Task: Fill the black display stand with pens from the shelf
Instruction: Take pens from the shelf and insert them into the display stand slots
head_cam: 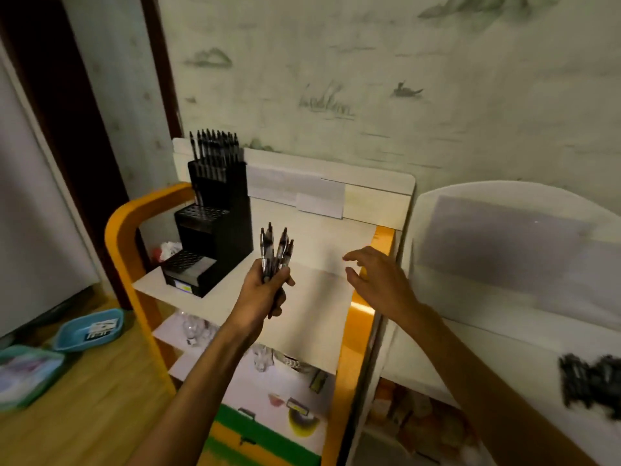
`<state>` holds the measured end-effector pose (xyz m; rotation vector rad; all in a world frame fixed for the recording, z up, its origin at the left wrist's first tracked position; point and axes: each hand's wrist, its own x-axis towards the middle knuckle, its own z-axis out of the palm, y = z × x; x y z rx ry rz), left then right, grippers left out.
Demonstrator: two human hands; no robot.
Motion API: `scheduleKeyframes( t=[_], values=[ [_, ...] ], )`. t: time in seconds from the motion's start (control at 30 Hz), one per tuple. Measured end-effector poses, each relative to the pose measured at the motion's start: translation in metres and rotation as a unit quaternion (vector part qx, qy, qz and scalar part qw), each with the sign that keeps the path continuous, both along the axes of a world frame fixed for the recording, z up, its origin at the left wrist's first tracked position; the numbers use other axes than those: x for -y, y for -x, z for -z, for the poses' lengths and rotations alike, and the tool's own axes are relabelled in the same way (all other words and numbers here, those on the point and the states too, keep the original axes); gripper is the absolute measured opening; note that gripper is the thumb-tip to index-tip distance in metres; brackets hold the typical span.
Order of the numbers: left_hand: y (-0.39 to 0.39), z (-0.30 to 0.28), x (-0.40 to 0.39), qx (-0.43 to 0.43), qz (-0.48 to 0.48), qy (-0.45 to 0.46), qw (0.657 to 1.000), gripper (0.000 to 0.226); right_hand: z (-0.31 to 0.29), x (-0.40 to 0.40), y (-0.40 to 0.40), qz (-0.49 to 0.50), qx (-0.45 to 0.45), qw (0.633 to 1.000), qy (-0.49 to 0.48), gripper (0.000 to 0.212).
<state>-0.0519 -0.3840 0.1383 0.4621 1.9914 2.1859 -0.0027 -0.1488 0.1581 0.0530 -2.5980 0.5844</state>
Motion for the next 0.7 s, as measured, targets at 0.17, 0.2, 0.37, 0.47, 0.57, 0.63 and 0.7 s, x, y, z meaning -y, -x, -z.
scheduleKeyframes(
  t=[0.17,0.2,0.37,0.47,0.57,0.63,0.7],
  values=[
    [0.038,0.005,0.072,-0.007,-0.024,0.012,1.000,0.020,0.005,0.061,0.045,-0.029,0.024,0.999,0.006,0.028],
    [0.047,0.006,0.084,-0.008,-0.031,0.013,0.999,0.019,0.006,0.072,0.056,-0.030,0.029,0.999,0.008,0.029],
    [0.100,0.009,0.134,-0.004,-0.049,0.009,0.999,0.016,0.018,0.121,0.116,-0.026,0.038,0.999,0.012,0.031],
    [0.142,0.007,0.164,-0.004,-0.056,0.026,0.998,0.016,0.026,0.147,0.156,-0.024,0.040,0.999,0.018,0.031],
    [0.184,0.002,0.192,-0.001,-0.033,0.037,0.999,0.019,0.033,0.174,0.195,-0.016,0.041,0.999,0.029,0.032],
    [0.209,0.000,0.208,0.008,-0.024,0.049,0.999,0.018,0.036,0.190,0.220,-0.007,0.042,0.999,0.024,0.032],
    [0.233,0.000,0.220,0.013,-0.014,0.062,0.998,0.011,0.038,0.204,0.242,-0.002,0.037,0.999,0.025,0.031]
  ],
)
